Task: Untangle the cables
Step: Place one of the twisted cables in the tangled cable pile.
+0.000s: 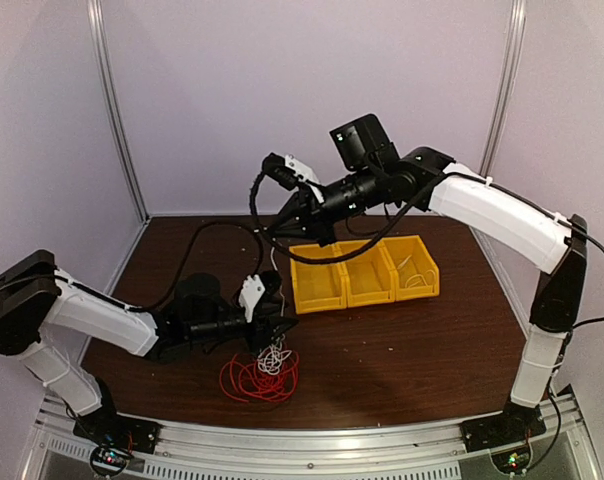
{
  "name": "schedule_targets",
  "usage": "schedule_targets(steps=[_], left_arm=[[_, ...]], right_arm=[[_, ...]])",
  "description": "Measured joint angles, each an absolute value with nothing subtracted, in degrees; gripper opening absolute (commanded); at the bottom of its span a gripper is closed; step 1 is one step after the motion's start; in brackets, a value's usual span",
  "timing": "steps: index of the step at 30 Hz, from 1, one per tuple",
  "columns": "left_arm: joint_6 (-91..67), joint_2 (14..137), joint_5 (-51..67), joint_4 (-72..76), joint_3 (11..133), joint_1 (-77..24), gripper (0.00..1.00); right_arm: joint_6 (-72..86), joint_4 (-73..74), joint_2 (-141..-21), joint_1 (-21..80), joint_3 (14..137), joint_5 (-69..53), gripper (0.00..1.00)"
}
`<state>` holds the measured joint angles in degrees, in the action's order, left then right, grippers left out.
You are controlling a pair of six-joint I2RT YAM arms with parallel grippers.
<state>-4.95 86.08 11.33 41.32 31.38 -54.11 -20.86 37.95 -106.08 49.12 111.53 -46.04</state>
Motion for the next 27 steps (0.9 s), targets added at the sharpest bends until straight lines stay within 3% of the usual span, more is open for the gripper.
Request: schedule_targets(steps=[3, 9, 17, 27], left_arm=[[-3.6, 92.2, 7.4, 44.7, 31.6, -54.1, 0.29], [-3.1, 100.1, 4.4, 46.2, 32.6, -53.8, 0.21], [-3.3, 104.2, 1.9, 47.6, 32.3, -53.6, 0.17], [-0.8, 108.6, 2.6, 37.7, 41.0, -53.6, 0.13]], right_arm=[[-22.0, 39.6, -105.8, 48.9, 111.9, -45.5, 0.0], [-26.3, 44.9, -105.2, 46.2, 114.4, -43.3, 0.0], [-29.1, 47.2, -103.0, 28.3, 124.1, -44.4, 0.0], [-29.5, 47.5, -98.2, 20.0, 135.2, -46.3, 0.0]])
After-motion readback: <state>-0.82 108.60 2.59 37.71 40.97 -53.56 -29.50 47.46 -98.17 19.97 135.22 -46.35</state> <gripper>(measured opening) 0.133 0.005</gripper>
